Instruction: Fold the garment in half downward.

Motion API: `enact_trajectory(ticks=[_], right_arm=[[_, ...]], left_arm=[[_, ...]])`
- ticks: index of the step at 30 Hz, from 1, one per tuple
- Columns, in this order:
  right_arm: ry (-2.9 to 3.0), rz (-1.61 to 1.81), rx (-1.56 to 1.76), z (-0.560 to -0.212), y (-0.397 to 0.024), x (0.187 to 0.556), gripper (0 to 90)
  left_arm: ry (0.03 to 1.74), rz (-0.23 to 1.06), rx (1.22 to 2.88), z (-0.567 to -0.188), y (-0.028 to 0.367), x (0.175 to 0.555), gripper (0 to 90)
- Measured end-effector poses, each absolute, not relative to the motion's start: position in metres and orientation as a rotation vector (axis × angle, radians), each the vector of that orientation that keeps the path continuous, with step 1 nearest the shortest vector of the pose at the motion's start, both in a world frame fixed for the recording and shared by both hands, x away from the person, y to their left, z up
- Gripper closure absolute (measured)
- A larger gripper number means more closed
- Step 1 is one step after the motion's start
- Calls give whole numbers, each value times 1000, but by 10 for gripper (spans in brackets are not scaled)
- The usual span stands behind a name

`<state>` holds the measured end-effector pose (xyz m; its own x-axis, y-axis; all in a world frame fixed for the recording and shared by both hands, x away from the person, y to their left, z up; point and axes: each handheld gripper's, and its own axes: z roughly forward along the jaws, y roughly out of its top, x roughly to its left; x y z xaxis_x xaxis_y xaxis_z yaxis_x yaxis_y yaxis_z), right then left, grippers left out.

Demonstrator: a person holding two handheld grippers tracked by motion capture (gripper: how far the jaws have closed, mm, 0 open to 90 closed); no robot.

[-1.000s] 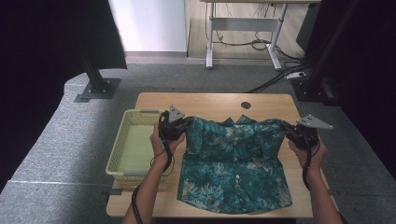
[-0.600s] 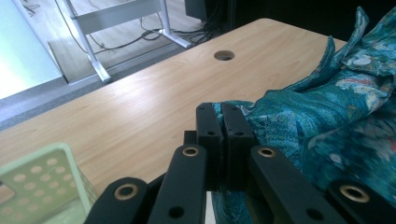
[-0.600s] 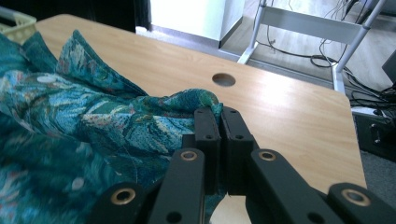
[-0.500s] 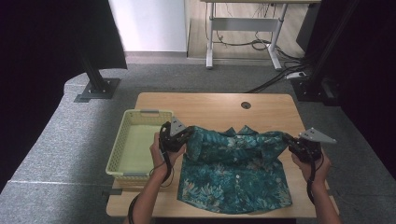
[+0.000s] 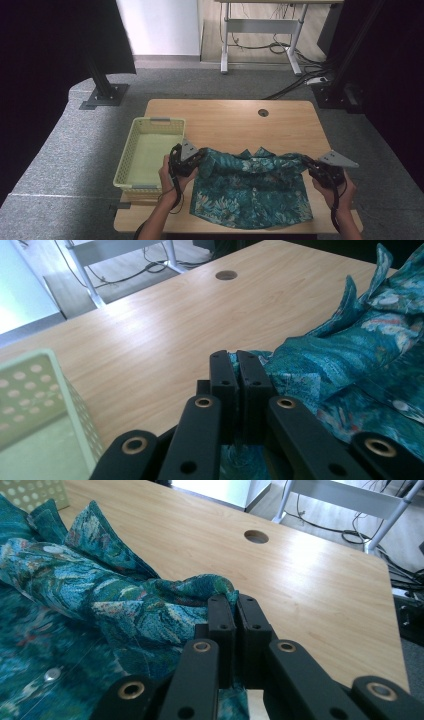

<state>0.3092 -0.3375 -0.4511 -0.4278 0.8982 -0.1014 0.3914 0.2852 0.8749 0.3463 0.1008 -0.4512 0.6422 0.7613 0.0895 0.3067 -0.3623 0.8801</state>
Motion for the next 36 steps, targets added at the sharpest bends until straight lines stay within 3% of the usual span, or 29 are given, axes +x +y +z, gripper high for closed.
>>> enact_trajectory(ticks=[11, 36], right_arm=[[1974, 1090, 1147, -463, -338, 284, 857], [2097, 1036, 1296, -536, -357, 248, 843]], left_arm=[[840, 586, 1943, -470, 105, 318, 870], [925, 417, 2035, -537, 107, 290, 871]])
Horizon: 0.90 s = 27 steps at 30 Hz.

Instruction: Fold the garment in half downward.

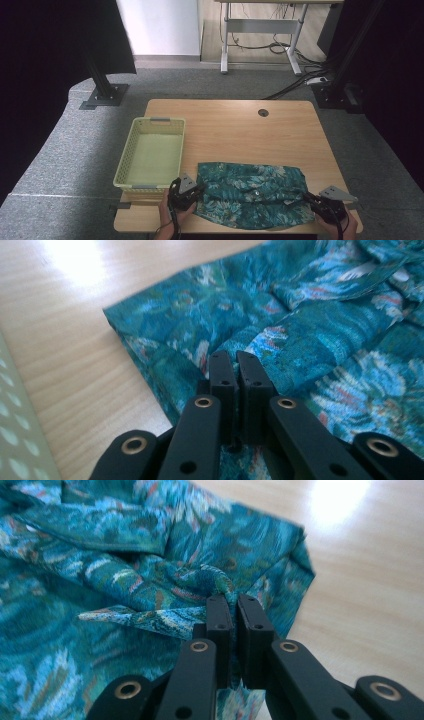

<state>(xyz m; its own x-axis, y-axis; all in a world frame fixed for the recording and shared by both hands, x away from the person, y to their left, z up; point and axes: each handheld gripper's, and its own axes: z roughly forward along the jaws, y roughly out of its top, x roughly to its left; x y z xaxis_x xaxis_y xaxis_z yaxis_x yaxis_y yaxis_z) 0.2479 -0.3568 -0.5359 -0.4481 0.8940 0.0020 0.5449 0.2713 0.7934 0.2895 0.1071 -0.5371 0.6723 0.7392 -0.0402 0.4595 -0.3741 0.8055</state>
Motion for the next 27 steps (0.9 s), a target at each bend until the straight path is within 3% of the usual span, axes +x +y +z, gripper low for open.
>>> enact_trajectory(ticks=[27], right_arm=[[2149, 1026, 1337, -554, -357, 262, 812]], left_arm=[[976, 442, 2081, -548, 96, 300, 859]])
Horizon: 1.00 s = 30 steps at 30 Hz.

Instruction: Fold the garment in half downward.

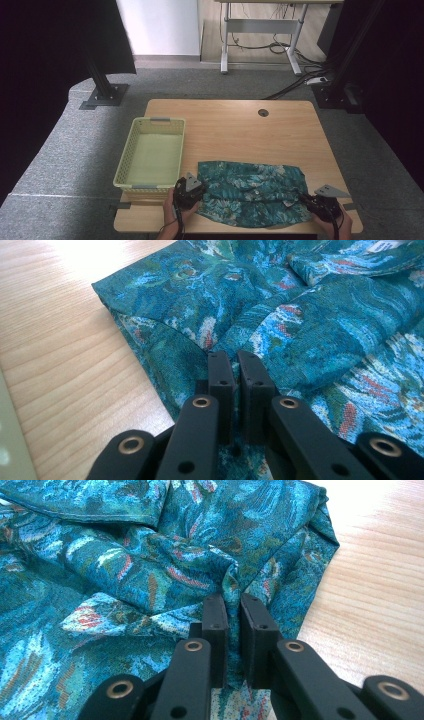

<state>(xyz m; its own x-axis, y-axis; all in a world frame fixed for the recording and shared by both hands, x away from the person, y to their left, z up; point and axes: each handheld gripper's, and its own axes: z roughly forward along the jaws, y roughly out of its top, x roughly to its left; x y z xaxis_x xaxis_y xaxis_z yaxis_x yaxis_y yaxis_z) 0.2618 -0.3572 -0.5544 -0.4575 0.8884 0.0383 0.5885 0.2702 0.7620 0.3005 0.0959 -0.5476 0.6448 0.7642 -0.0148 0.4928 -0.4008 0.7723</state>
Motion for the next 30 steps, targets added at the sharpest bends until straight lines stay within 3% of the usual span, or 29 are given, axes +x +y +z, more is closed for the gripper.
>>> enact_trajectory(ticks=[16, 19, 23, 30], right_arm=[[2123, 1065, 1375, -557, -360, 280, 793], [2117, 1065, 1370, -557, -361, 280, 747], [2093, 1093, 1324, -552, -365, 276, 581], [2013, 1210, 1298, -526, -368, 266, 525]], left_arm=[[1015, 507, 2076, -548, 82, 302, 853], [1017, 516, 2070, -547, 82, 299, 825], [1007, 567, 2035, -540, 82, 289, 723], [962, 586, 1951, -514, 77, 278, 643]])
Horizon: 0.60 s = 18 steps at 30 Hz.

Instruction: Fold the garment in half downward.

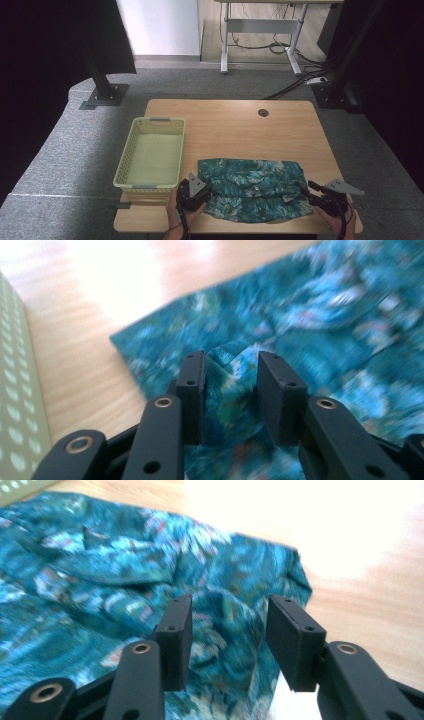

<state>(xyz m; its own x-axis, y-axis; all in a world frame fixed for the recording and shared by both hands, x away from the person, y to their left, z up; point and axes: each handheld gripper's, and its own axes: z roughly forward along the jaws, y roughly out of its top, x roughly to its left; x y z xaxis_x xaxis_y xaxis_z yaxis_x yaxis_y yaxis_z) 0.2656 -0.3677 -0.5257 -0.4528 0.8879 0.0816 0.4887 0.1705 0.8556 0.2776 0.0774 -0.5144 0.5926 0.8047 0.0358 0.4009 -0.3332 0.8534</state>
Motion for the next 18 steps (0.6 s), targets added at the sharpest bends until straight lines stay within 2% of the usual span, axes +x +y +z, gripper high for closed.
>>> enact_trajectory(ticks=[7, 18], right_arm=[[2040, 1222, 1245, -508, -349, 273, 501], [2201, 1158, 1280, -521, -310, 315, 475]], left_arm=[[915, 565, 1958, -496, 57, 288, 597], [958, 343, 2048, -513, 24, 339, 588]])
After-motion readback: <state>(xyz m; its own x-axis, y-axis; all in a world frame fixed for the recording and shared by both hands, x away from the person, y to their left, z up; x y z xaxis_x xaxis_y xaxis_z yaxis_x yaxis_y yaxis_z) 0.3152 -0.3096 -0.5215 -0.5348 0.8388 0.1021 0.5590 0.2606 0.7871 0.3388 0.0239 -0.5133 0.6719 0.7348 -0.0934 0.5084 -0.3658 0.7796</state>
